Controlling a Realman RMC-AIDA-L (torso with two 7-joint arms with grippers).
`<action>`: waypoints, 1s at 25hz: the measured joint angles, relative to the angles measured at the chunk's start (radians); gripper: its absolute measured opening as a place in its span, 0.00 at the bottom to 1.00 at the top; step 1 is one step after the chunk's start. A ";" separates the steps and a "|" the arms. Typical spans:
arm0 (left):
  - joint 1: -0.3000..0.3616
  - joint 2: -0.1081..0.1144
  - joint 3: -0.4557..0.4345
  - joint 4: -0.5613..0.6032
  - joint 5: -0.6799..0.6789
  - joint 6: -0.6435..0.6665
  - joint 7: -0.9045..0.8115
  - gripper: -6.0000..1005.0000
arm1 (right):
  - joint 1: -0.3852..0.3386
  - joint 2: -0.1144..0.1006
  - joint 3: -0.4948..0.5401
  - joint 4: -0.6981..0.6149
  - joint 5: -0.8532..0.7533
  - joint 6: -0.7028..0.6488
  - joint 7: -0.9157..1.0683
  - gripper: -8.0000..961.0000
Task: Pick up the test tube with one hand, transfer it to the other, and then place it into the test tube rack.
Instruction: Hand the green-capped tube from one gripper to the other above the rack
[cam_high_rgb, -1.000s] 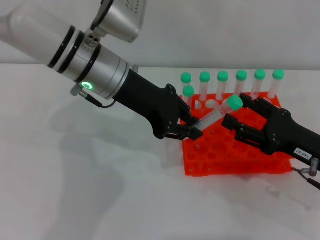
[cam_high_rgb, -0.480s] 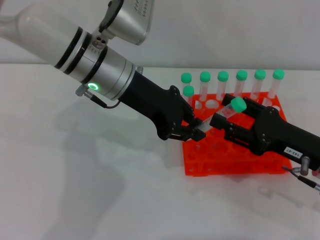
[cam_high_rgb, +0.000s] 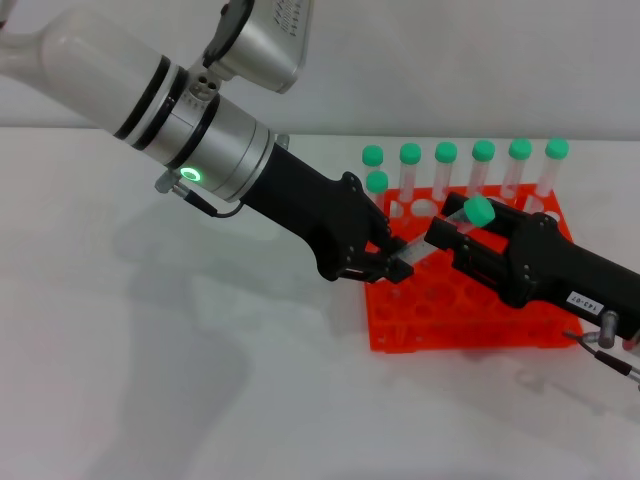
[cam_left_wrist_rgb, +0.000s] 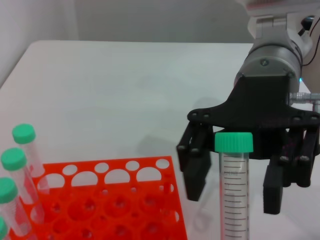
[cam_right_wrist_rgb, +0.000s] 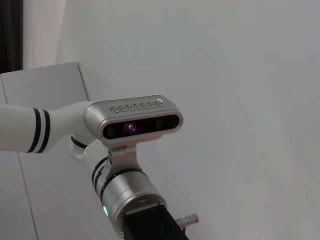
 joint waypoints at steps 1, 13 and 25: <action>0.000 0.000 0.000 0.000 0.002 -0.001 0.000 0.20 | 0.000 0.000 -0.002 -0.001 0.000 0.000 0.000 0.53; 0.002 0.000 0.000 0.000 0.006 -0.008 -0.005 0.21 | 0.002 0.000 -0.057 -0.015 0.001 0.002 -0.002 0.28; 0.004 -0.001 0.000 0.001 0.007 -0.008 -0.010 0.21 | -0.003 -0.002 -0.058 -0.017 0.012 -0.001 -0.008 0.06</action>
